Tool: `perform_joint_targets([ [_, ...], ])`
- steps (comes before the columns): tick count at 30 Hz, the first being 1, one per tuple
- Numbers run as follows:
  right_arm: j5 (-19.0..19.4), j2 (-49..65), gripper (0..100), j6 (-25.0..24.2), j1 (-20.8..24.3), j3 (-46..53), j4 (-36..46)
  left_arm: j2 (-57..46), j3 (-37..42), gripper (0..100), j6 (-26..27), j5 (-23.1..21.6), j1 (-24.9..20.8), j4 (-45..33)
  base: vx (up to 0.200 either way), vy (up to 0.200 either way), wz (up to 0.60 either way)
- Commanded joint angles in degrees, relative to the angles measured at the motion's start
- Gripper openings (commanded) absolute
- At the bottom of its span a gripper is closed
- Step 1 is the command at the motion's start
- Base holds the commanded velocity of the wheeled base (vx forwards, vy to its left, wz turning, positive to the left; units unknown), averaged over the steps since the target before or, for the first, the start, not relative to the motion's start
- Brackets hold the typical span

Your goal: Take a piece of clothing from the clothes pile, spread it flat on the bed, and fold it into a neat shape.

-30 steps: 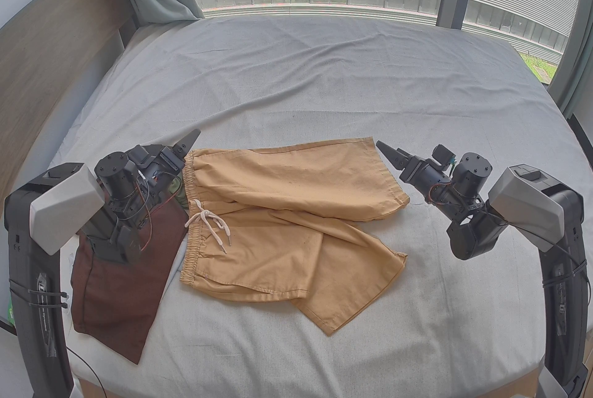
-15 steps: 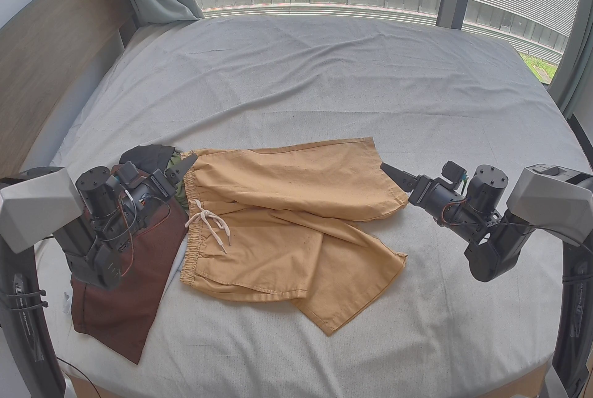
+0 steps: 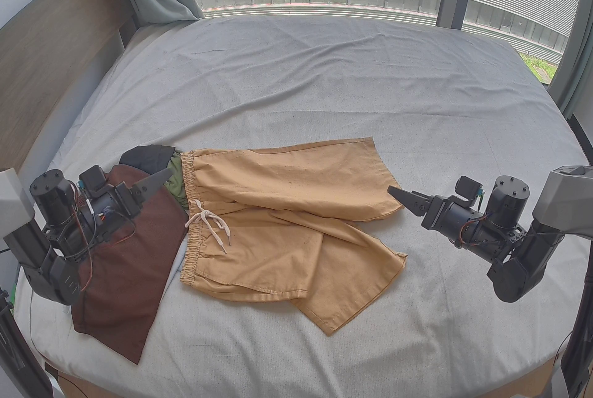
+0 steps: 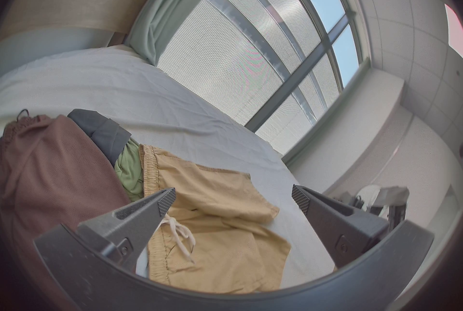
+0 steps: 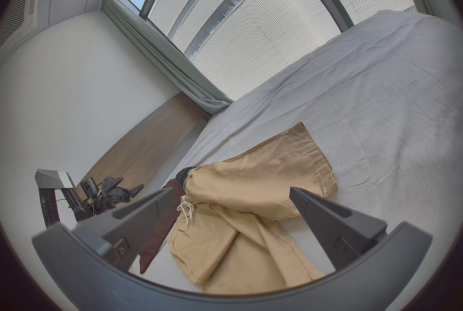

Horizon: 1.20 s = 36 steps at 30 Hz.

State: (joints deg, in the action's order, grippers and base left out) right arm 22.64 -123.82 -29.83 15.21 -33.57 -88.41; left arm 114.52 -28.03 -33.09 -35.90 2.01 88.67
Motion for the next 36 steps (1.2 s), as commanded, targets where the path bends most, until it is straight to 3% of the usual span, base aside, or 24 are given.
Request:
perform_joint_targets([
  [1, -0.05, 1.83, 100, 0.12, -0.01, 2.28, 0.08, -2.81, 5.79, 100, 6.72, -3.91, 2.38, -0.08, 0.0, 0.0, 0.0],
  [4, 0.13, 1.04, 100, 0.21, -0.01, 3.69, 0.08, -1.93, 6.49, 100, 10.67, -6.73, 3.0, -0.17, 0.0, 0.0, 0.0],
  [13, 0.39, -3.71, 100, 0.47, -0.01, 4.39, 0.08, 1.85, 8.16, 100, 20.17, -7.17, 3.0, -0.08, 0.0, 0.0, 0.0],
  [36, 0.04, -7.58, 100, 0.3, -0.71, 7.56, 0.16, 1.5, 9.13, 100, 20.78, -7.43, 2.47, 0.01, 0.0, 0.0, 0.0],
])
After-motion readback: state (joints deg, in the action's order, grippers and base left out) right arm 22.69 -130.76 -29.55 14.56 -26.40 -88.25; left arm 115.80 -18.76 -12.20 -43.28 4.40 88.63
